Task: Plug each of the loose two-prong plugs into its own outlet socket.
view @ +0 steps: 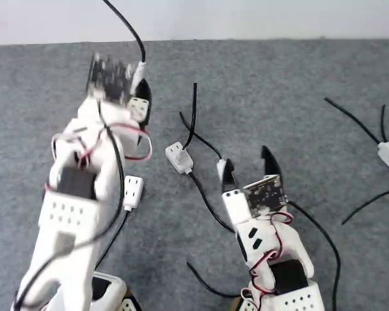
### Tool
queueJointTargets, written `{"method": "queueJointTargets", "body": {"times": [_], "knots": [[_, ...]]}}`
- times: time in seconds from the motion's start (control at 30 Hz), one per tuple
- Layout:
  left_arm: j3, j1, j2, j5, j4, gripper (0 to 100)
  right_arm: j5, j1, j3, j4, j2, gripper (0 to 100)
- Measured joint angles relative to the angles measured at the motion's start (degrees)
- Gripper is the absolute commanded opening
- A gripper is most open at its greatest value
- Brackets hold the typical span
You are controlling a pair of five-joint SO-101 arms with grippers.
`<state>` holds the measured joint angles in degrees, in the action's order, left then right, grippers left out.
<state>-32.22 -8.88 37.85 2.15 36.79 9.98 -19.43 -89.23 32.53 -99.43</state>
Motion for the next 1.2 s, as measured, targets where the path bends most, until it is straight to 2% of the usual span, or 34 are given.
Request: {"method": "queueJointTargets", "body": {"times": [0.2,0.3,0.4,0.53,0.7,0.97,1.2], "knots": [[-6.59,-10.99,14.15,12.66,-4.92,1,0.0,-5.19,0.0,-0.88,0.0,26.3],[-6.59,-16.88,18.73,13.63,-4.92,1,0.0,-7.03,0.0,-5.54,0.0,26.2],[-4.04,-22.95,20.84,9.85,-3.69,1,0.0,-7.47,-0.79,-9.85,0.0,26.2],[4.92,-31.21,21.54,3.25,2.02,1,0.0,-7.56,-0.88,-12.22,0.0,26.2],[11.96,-42.29,22.33,1.32,6.07,1,2.11,-8.44,4.48,-10.2,0.0,26.2],[15.65,-46.59,22.59,0.26,6.07,1,2.73,-8.97,24.0,1.32,-4.57,26.2],[18.29,-49.49,23.3,-11.78,6.42,1,1.85,-8.7,37.19,9.67,-4.66,26.2]]}}
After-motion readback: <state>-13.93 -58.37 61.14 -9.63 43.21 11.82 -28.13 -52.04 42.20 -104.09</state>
